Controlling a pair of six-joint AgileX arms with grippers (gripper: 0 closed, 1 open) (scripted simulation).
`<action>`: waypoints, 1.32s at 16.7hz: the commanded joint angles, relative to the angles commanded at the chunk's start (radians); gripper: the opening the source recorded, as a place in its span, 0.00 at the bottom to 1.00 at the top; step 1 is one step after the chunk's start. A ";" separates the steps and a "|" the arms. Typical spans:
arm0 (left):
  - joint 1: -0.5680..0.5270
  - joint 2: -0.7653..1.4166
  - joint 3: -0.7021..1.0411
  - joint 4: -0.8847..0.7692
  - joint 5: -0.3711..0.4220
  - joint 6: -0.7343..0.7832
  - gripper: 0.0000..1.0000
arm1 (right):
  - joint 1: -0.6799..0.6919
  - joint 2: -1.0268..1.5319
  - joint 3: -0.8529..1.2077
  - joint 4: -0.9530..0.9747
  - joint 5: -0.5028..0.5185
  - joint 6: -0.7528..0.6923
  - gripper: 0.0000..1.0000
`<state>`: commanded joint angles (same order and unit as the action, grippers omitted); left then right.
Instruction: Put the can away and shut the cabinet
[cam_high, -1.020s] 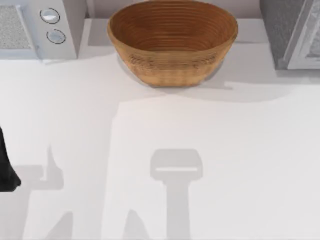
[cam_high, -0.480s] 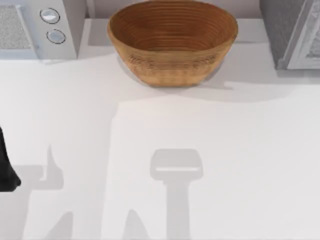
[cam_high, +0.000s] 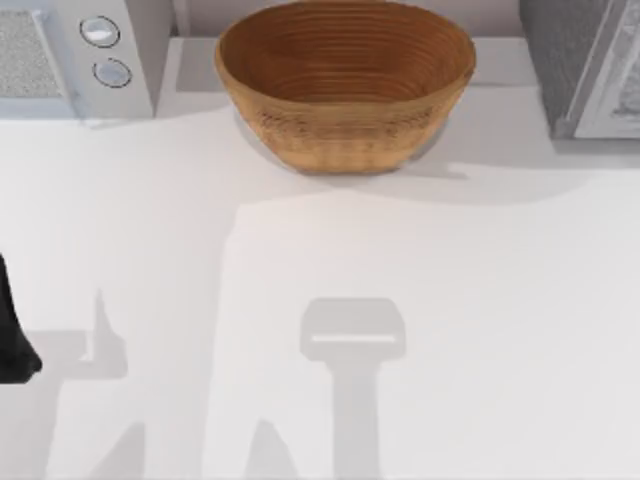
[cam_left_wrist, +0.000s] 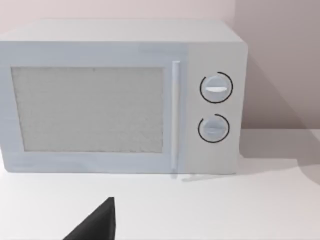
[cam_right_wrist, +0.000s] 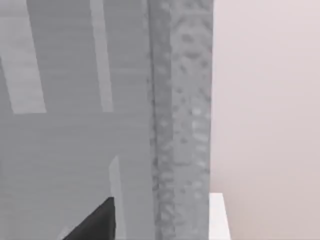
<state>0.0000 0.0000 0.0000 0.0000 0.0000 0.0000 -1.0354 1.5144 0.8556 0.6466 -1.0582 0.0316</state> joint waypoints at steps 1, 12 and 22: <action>0.000 0.000 0.000 0.000 0.000 0.000 1.00 | -0.002 -0.011 0.079 -0.095 -0.002 0.000 1.00; 0.000 0.000 0.000 0.000 0.000 0.000 1.00 | -0.007 -0.157 0.828 -0.975 0.019 -0.008 1.00; 0.000 0.000 0.000 0.000 0.000 0.000 1.00 | 0.024 -0.174 0.895 -1.032 0.050 -0.013 1.00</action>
<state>0.0000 0.0000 0.0000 0.0000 0.0000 0.0000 -1.0118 1.3399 1.7505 -0.3859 -1.0082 0.0187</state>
